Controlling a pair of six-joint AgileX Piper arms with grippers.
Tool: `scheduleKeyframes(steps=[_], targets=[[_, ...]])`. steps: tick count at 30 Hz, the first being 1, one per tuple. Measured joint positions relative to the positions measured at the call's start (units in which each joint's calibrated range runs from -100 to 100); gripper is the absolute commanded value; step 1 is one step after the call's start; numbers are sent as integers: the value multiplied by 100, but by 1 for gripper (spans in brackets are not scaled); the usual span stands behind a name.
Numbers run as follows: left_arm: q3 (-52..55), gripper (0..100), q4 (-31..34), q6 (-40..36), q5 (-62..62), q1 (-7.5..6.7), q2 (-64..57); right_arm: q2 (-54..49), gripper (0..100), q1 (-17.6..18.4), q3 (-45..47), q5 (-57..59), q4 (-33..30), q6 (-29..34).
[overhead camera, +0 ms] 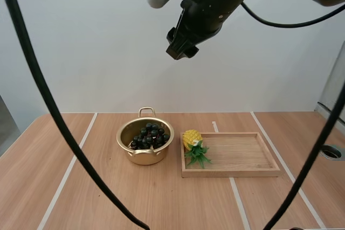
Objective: Open the pot, put the grape inside, and close it
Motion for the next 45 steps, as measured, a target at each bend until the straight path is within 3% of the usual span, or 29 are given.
scheduleKeyframes(steps=[8, 20, 22, 25, 26, 32, 45], targets=[[0, 0, 0, 0, 0, 0, 0, -1008, 100, 0, -11, 77, -403, 625], [0, 0, 0, 0, 0, 0, 0, -2263, 99, -18, -11, 217, -540, 935], [0, 0, 0, 0, 0, 0, 0, -2376, 72, -118, -11, 217, -540, 1012], [0, 0, 0, 0, 0, 0, 0, -2499, 11, -350, -11, 217, -266, 1040], [0, 0, 0, 0, 0, 0, 0, -2531, 0, -426, -11, 217, -100, 1015], [0, 0, 0, 0, 0, 0, 0, -2738, 0, -617, -11, 217, 844, 669], [-42, 0, 0, 125, 1173, 0, 395, -2753, 0, -623, -11, 217, 864, 369]])
